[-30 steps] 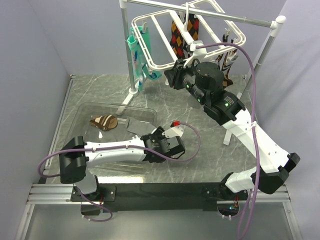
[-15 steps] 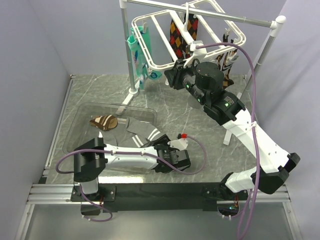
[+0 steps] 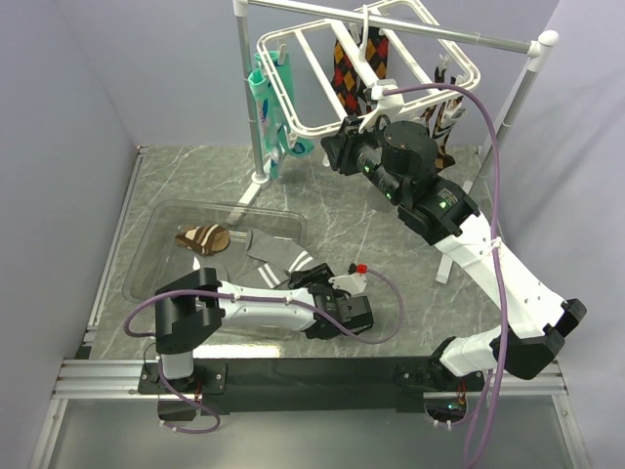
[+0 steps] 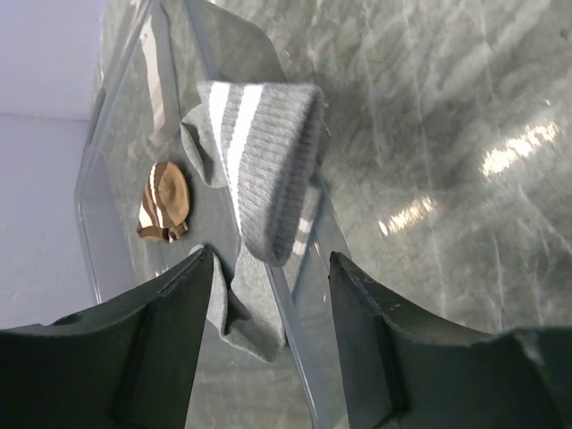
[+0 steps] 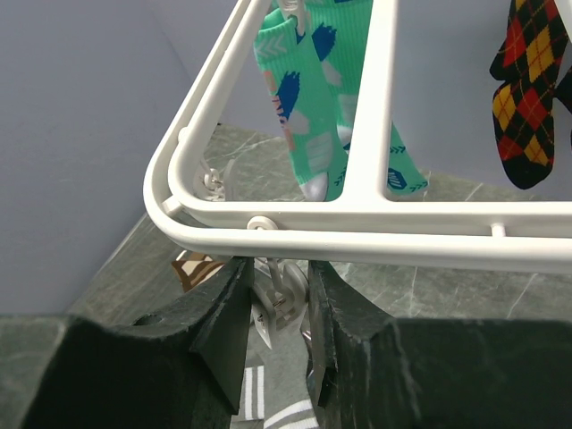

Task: Clip the socks to the hanger
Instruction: Pick up the sock from the bin, then clamp the sock onto the hanger.

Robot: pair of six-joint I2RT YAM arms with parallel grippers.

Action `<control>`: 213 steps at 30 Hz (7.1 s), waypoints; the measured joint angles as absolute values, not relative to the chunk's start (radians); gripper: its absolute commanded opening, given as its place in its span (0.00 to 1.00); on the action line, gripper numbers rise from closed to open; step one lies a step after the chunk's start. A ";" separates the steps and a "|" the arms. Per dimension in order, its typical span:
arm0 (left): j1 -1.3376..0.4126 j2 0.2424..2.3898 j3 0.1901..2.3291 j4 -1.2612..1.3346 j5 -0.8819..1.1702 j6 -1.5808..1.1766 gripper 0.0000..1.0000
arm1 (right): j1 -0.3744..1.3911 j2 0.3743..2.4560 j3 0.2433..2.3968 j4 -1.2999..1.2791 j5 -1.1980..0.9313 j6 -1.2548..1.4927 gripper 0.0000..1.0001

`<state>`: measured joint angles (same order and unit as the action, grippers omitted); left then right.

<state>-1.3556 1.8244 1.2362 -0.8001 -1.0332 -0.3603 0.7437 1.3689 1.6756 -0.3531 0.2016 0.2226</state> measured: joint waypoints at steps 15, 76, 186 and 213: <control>-1.323 1.824 1.215 -0.706 -1.040 -0.284 0.15 | 0.744 1.364 1.676 -0.354 0.202 0.222 0.00; -0.923 1.171 1.267 -0.184 -0.442 -0.390 0.01 | 0.744 1.393 1.650 -0.223 0.188 0.270 0.00; -0.992 1.307 1.271 0.199 -0.695 -0.400 0.01 | 0.788 1.583 1.984 -0.501 0.501 0.439 0.00; -1.003 1.327 1.295 0.282 -0.659 -0.314 0.01 | 0.790 1.583 1.983 -0.498 0.488 0.438 0.00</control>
